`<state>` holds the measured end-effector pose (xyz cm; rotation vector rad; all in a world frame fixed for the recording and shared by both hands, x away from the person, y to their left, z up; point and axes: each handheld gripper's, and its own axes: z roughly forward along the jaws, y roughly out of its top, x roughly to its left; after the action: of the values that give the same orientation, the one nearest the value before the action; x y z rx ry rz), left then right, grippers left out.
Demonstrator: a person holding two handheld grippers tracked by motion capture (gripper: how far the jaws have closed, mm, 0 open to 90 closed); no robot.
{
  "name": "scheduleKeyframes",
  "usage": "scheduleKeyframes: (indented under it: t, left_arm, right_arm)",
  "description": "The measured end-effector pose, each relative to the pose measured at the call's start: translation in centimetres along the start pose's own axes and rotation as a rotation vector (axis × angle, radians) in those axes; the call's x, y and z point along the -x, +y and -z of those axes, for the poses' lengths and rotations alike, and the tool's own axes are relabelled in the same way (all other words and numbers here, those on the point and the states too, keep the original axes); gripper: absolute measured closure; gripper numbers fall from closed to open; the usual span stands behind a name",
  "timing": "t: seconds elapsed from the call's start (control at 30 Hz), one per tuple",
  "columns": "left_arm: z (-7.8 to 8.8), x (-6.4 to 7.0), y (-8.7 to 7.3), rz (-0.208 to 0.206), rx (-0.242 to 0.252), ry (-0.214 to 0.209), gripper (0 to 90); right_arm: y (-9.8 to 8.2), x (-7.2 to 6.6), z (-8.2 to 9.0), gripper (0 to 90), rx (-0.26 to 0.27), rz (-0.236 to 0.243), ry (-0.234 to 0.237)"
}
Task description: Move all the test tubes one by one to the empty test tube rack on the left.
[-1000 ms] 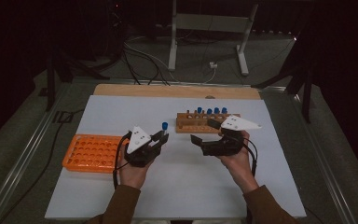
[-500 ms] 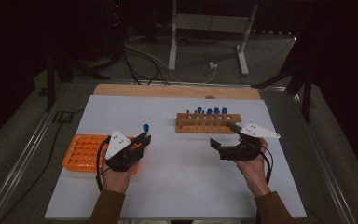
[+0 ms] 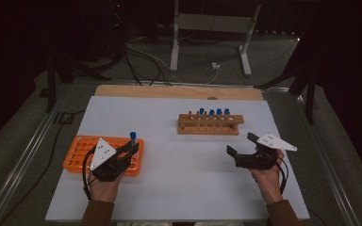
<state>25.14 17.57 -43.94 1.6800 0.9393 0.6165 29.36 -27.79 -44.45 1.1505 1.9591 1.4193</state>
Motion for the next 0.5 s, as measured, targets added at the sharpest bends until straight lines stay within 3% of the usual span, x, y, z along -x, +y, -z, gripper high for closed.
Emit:
scheduleKeyframes:
  t: [0.5]
  left_arm:
    - [1.8, -1.2, -2.3, 0.036, -0.018, 0.023, 77.8]
  right_arm:
    - [-1.4, 0.7, 0.9, 0.0, 0.001, -0.024, -0.022]
